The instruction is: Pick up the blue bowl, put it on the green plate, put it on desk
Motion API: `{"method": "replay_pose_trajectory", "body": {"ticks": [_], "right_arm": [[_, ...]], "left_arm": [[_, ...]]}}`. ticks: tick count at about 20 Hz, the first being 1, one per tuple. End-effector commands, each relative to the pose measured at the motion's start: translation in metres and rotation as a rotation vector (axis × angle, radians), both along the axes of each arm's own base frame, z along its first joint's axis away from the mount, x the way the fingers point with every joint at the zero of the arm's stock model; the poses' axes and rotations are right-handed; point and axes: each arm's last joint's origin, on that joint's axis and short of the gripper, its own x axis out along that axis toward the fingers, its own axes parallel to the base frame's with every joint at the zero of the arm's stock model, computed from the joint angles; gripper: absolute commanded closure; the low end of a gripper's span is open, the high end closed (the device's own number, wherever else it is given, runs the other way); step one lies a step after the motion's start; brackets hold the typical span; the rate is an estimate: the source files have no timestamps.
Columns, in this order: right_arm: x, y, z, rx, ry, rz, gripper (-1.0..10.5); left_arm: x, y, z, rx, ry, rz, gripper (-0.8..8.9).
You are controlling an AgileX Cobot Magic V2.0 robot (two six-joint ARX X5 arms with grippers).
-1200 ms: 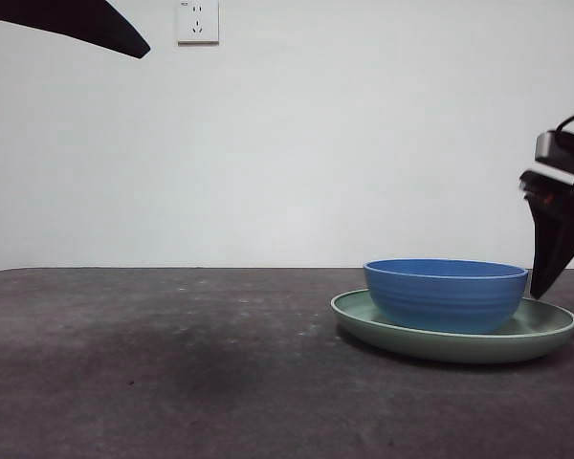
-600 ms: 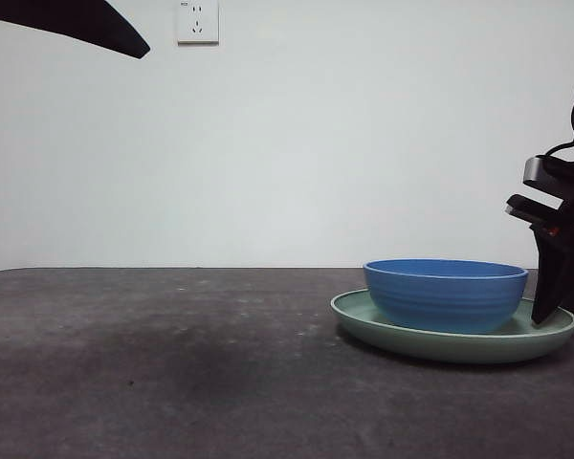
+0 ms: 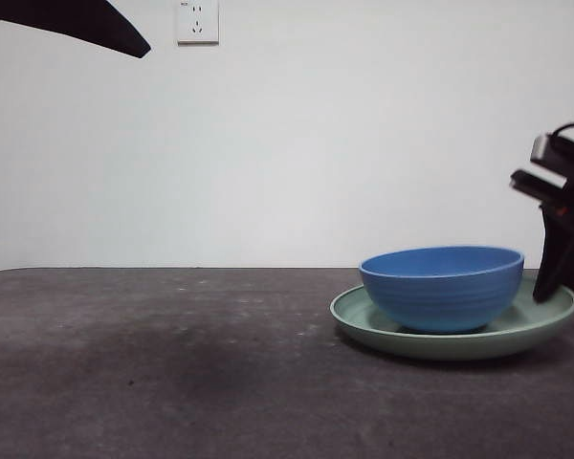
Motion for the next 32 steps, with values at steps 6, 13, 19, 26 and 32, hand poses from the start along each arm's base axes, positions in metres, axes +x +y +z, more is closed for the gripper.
{"method": "replay_pose_trajectory", "body": {"ticks": [6, 13, 19, 26, 32], "right_arm": [[-0.002, 0.01, 0.031, 0.121, -0.097, -0.001, 9.3], [0.001, 0.053, 0.037, 0.156, -0.138, 0.028, 9.3], [0.009, 0.082, 0.023, 0.171, -0.11, 0.045, 9.3], [0.043, 0.108, 0.01, 0.141, -0.073, 0.061, 9.3], [0.052, 0.12, -0.014, 0.119, -0.008, 0.082, 9.3]], "left_arm": [[0.001, -0.002, 0.001, -0.004, -0.009, -0.015, 5.64], [0.001, -0.002, 0.001, -0.004, -0.009, -0.015, 5.64], [0.0, -0.002, 0.0, 0.0, -0.005, -0.015, 5.64], [0.0, -0.002, 0.0, 0.0, -0.004, -0.015, 5.64], [0.0, -0.002, 0.0, 0.0, -0.004, -0.015, 5.64]]}}
